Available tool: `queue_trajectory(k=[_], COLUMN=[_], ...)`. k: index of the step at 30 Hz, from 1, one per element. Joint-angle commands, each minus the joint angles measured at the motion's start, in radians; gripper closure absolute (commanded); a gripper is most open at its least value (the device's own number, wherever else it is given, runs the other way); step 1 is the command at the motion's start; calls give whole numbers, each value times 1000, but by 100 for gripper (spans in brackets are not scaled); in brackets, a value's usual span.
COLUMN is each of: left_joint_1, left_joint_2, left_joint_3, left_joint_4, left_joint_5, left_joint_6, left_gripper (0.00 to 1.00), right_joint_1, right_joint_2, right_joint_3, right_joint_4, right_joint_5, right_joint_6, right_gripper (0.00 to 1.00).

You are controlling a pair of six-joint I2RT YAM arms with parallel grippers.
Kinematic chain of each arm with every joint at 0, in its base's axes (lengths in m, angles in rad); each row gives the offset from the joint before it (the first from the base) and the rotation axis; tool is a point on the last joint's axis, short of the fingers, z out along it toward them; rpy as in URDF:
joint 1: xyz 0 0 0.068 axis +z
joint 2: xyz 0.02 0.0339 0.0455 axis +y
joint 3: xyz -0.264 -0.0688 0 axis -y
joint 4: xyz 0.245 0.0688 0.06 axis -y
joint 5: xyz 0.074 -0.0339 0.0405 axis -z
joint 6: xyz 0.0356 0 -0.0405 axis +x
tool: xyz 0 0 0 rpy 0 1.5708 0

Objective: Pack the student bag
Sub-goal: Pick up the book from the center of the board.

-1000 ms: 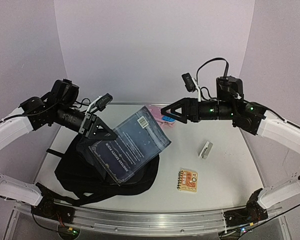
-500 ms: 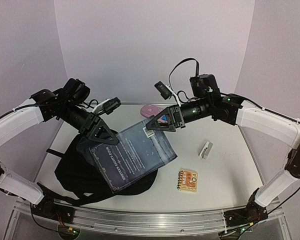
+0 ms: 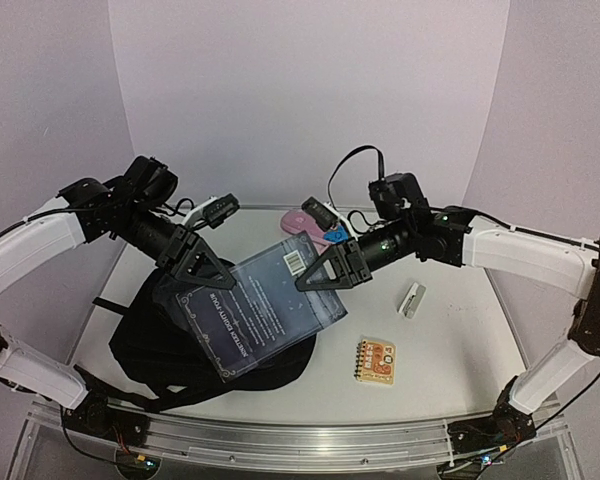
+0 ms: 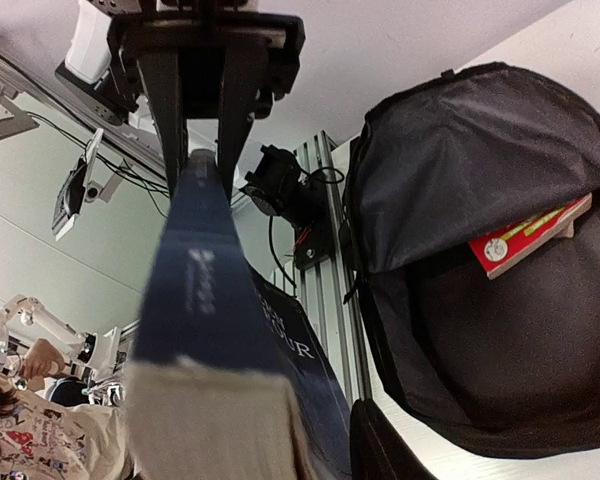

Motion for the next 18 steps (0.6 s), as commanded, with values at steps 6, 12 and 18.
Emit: queue_trajectory(k=[6, 12, 18], left_joint_1=[31, 109, 257], left_joint_2=[-17, -79, -97], left_joint_3=[71, -23, -92], left_joint_4=[99, 184, 145], left_joint_5=[18, -370, -727], left_joint_6=[12, -137, -324], left_gripper=[99, 48, 1], right_joint_1=[10, -31, -163], right_joint_2=[-108, -188, -239], right_joint_3=[-28, -56, -98], right_joint_4=[80, 93, 91], right_joint_5=[47, 437, 618], right_joint_6=[59, 212, 391], right_gripper=[100, 100, 100])
